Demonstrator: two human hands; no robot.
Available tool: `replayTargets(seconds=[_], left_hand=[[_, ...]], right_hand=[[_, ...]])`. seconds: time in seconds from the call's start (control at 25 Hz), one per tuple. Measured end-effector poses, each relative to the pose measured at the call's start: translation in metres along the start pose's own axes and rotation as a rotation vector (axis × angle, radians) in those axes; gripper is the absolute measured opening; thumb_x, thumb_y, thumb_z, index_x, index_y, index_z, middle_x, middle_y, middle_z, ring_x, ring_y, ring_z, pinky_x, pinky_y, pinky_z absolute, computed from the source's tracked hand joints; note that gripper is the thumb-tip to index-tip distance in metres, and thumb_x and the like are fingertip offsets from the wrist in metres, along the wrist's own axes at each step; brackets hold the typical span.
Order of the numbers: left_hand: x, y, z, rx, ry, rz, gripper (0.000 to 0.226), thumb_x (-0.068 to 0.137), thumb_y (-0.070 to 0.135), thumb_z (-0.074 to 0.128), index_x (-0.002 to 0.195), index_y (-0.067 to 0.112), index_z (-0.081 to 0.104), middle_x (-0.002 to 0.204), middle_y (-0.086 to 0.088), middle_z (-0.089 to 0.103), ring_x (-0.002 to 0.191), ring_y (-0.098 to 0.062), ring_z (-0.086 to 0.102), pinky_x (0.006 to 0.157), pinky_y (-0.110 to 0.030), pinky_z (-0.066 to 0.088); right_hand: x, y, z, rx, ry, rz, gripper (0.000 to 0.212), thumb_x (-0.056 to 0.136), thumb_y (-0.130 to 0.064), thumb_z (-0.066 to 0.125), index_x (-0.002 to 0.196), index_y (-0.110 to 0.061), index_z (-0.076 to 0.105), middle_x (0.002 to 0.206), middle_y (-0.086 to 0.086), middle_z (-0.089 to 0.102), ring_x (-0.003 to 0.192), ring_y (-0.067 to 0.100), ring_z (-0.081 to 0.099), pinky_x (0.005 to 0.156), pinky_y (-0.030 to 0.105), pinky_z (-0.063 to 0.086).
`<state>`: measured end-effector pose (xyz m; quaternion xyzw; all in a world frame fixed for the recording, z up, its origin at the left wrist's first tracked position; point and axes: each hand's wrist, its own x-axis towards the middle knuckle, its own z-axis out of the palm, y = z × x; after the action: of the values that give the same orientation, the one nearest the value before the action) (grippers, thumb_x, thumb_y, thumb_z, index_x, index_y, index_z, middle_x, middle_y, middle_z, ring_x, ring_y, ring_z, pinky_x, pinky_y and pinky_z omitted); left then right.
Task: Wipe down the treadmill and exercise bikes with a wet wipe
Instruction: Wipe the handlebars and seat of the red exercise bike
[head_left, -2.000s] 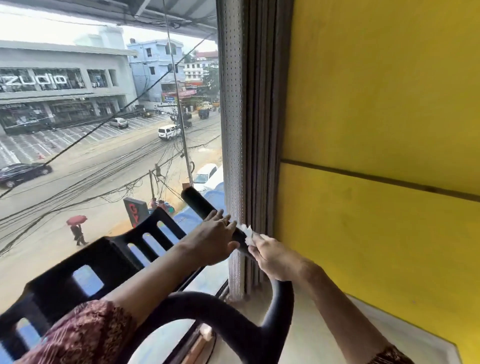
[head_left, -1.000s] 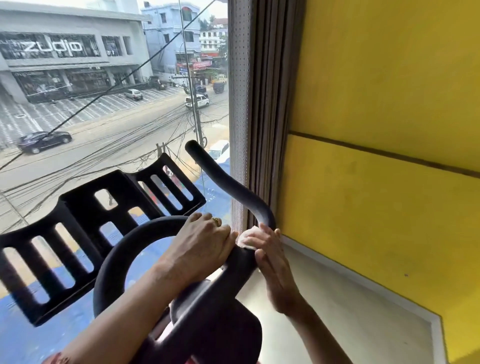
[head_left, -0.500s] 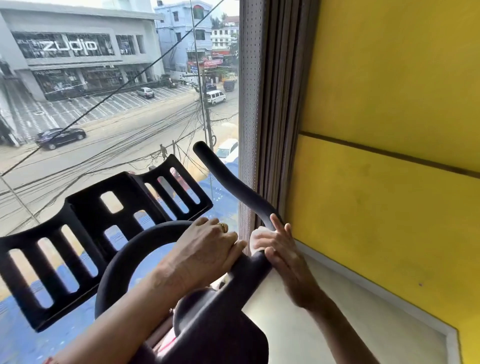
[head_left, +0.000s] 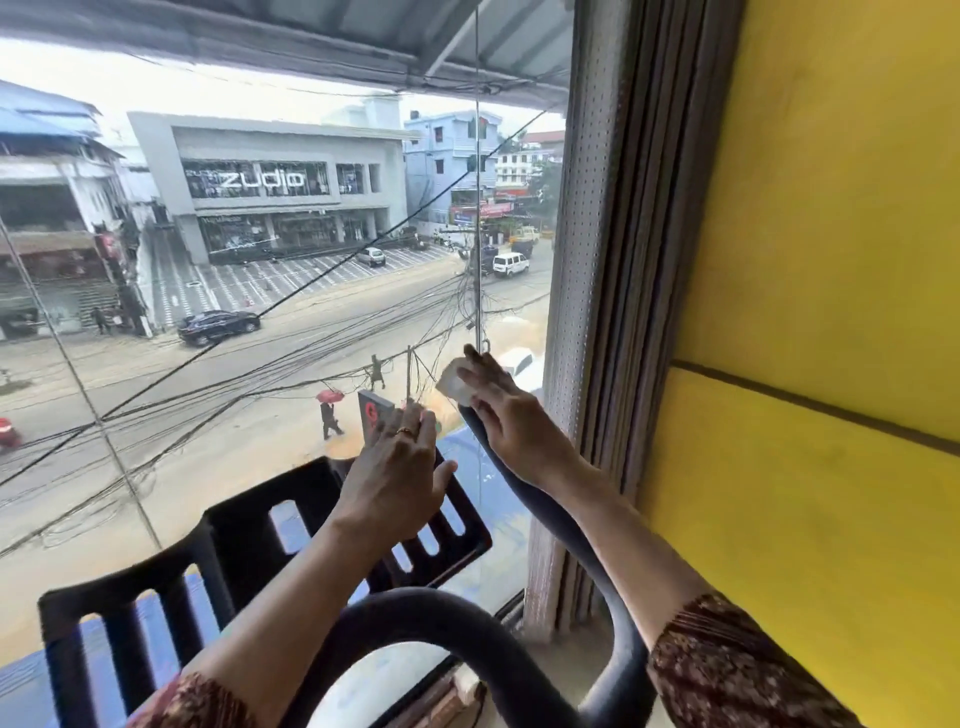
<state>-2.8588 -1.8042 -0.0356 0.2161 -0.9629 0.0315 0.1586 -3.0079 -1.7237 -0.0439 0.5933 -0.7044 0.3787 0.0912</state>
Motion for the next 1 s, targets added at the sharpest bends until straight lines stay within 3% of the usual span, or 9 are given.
replayTargets(seconds=[0.16,0.24,0.32,0.4,0.48,0.6,0.76,0.88,1.0], left_hand=[[-0.002,-0.003,0.008,-0.065,0.008,0.007,0.065,0.101,0.043,0.028,0.152,0.011,0.003,0.160,-0.005,-0.002,0.146,-0.019,0.009,0.115,-0.028,0.014],[-0.002,-0.002,0.007,-0.094,0.032,0.014,0.066,0.100,0.044,0.029,0.152,0.012,0.001,0.159,-0.004,-0.002,0.146,-0.017,0.010,0.114,-0.026,0.015],[-0.002,-0.003,0.006,-0.121,0.055,0.016,0.067,0.100,0.043,0.031,0.152,0.013,0.001,0.160,-0.003,0.001,0.145,-0.017,0.014,0.113,-0.025,0.020],[-0.002,-0.002,0.007,-0.132,0.067,0.014,0.067,0.100,0.042,0.032,0.151,0.012,0.001,0.160,-0.003,0.003,0.144,-0.017,0.017,0.112,-0.025,0.023],[-0.002,-0.001,0.007,-0.127,0.076,0.012,0.066,0.100,0.042,0.032,0.152,0.012,0.003,0.159,-0.004,0.004,0.144,-0.017,0.019,0.111,-0.024,0.024],[-0.001,-0.001,0.008,-0.120,0.061,0.015,0.066,0.100,0.042,0.032,0.151,0.011,0.004,0.159,-0.006,0.004,0.144,-0.018,0.018,0.112,-0.025,0.023],[-0.002,-0.002,0.008,-0.110,0.051,0.020,0.066,0.100,0.043,0.030,0.151,0.011,0.003,0.159,-0.006,0.002,0.145,-0.017,0.013,0.113,-0.024,0.020],[-0.003,-0.002,0.009,-0.101,0.048,0.009,0.066,0.100,0.044,0.029,0.152,0.013,0.003,0.159,-0.004,0.002,0.144,-0.016,0.018,0.110,-0.024,0.026],[-0.002,-0.002,0.009,-0.102,0.046,0.012,0.066,0.100,0.044,0.030,0.152,0.012,0.004,0.159,-0.004,0.002,0.143,-0.017,0.023,0.109,-0.023,0.027]], right_hand=[[0.013,0.033,0.031,-0.420,-0.218,-0.253,0.029,0.092,-0.009,0.057,0.117,0.004,0.060,0.145,0.016,0.041,0.141,0.031,0.026,0.113,0.048,0.028],[-0.006,0.039,0.021,-0.469,-0.195,-0.360,0.024,0.083,-0.006,0.068,0.106,0.003,0.066,0.133,0.016,0.055,0.134,0.031,0.040,0.109,0.044,0.037],[-0.026,0.042,0.007,-0.419,-0.236,-0.399,0.018,0.081,-0.005,0.070,0.098,0.001,0.069,0.126,0.012,0.060,0.133,0.025,0.042,0.113,0.031,0.029],[-0.046,0.040,-0.006,-0.322,-0.382,-0.331,0.013,0.087,-0.005,0.064,0.097,0.001,0.069,0.128,0.008,0.059,0.139,0.015,0.032,0.116,0.025,0.021],[-0.057,0.035,-0.020,-0.232,-0.487,-0.211,0.017,0.088,0.001,0.060,0.103,0.003,0.069,0.130,0.007,0.058,0.137,0.011,0.035,0.114,0.024,0.026],[-0.036,0.019,-0.030,-0.165,-0.306,-0.180,0.045,0.083,0.018,0.055,0.124,-0.001,0.058,0.142,0.007,0.047,0.129,0.020,0.048,0.108,0.020,0.034],[0.008,0.018,0.004,-0.199,-0.140,-0.127,0.064,0.093,0.007,0.047,0.149,-0.011,0.022,0.159,-0.001,0.000,0.142,0.015,0.020,0.117,0.030,0.023],[0.004,0.038,0.030,-0.277,-0.164,-0.112,0.057,0.094,0.003,0.048,0.147,-0.006,0.028,0.158,0.002,0.014,0.146,0.016,0.005,0.118,0.037,0.019],[-0.022,0.045,0.018,-0.286,-0.186,-0.202,0.050,0.094,0.005,0.049,0.142,-0.003,0.038,0.156,0.000,0.019,0.146,0.008,0.000,0.119,0.023,0.008]])
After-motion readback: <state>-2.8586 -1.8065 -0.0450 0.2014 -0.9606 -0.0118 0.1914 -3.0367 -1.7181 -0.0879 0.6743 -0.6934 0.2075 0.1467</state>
